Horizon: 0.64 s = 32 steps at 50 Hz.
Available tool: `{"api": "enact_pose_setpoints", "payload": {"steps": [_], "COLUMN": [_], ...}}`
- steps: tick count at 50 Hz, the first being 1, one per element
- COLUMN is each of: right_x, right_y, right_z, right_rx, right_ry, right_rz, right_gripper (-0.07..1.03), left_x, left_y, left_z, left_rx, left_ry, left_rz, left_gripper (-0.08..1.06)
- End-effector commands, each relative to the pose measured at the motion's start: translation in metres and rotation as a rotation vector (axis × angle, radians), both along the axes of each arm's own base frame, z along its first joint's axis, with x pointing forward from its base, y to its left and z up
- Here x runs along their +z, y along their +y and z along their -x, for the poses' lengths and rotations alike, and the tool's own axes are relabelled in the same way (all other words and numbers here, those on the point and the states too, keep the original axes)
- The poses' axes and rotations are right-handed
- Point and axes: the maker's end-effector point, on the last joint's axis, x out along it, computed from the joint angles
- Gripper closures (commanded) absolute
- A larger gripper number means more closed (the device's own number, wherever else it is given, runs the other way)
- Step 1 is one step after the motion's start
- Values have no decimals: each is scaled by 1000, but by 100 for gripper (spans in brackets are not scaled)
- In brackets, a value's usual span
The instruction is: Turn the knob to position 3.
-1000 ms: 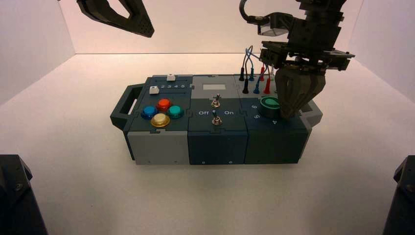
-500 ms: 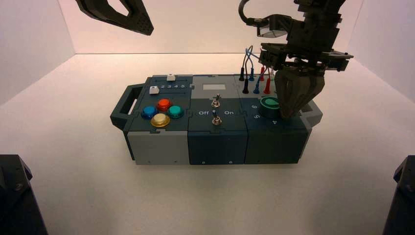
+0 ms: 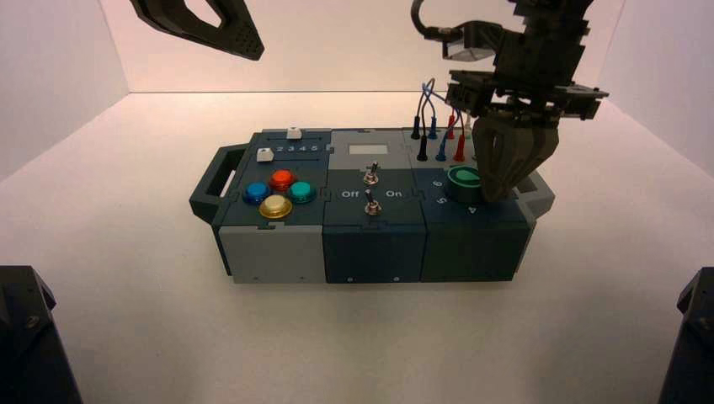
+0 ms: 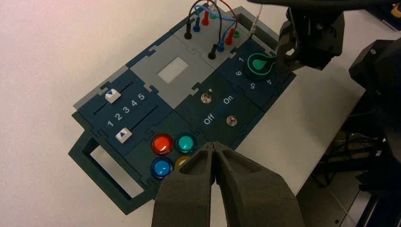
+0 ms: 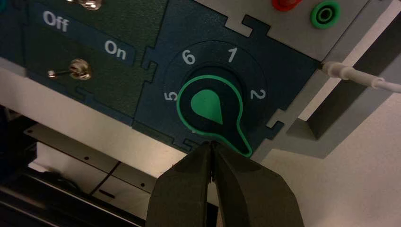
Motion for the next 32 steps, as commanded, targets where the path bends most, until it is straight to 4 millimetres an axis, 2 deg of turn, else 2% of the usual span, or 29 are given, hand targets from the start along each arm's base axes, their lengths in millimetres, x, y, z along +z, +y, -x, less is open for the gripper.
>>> {"api": "enact_pose_setpoints", "payload": {"steps": [1, 15, 32], "right_x": [14, 36, 34], "right_y": [2, -2, -9], "right_z": [-1, 15, 24], "right_rx": [-12, 4, 18], "right_ry": [-23, -54, -71], "right_rz": [-29, -66, -67], "right_gripper": [99, 99, 99], "left_x": [6, 2, 2], "left_y": [-3, -2, -1], "left_z": [-3, -3, -4], "left_rx": [-10, -11, -16], "left_ry": [-23, -19, -31], "left_rz": [4, -8, -15], "left_gripper": [101, 101, 101]}}
